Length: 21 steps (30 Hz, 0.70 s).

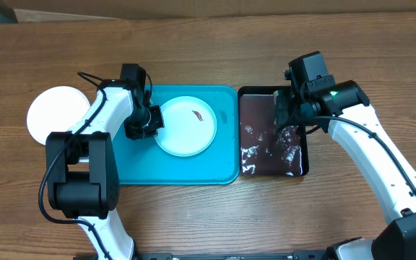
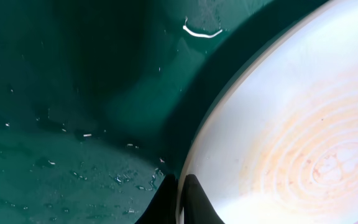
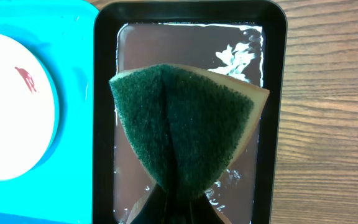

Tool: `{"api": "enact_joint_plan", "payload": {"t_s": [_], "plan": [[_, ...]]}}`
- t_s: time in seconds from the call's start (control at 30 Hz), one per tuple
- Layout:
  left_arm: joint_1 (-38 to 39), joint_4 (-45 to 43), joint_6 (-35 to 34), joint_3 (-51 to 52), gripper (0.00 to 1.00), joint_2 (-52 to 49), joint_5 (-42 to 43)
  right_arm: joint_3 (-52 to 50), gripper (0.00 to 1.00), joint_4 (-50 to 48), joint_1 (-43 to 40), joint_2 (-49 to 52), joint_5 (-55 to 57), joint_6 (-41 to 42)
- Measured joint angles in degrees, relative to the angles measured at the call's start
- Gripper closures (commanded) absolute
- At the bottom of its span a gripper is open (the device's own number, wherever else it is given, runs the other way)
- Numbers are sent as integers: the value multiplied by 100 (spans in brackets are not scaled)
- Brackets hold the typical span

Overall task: Clean dirty plates on tray and stack at the side
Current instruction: 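Grasp the green sponge with the right gripper and wipe the black tray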

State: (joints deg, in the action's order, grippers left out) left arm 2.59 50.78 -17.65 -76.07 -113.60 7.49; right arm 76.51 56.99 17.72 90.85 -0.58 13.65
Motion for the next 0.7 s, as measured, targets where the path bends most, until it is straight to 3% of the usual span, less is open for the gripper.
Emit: {"api": "enact_joint_plan", "payload": {"t_s": [0.4,0.7], "plan": [[0,-85,-2,46,96,13,-4,2,96,-22,0,-144,-94,-2],[0,-107,-2,63,96,22,-4,44,96,-363,0,-1185,-203,-13]]}}
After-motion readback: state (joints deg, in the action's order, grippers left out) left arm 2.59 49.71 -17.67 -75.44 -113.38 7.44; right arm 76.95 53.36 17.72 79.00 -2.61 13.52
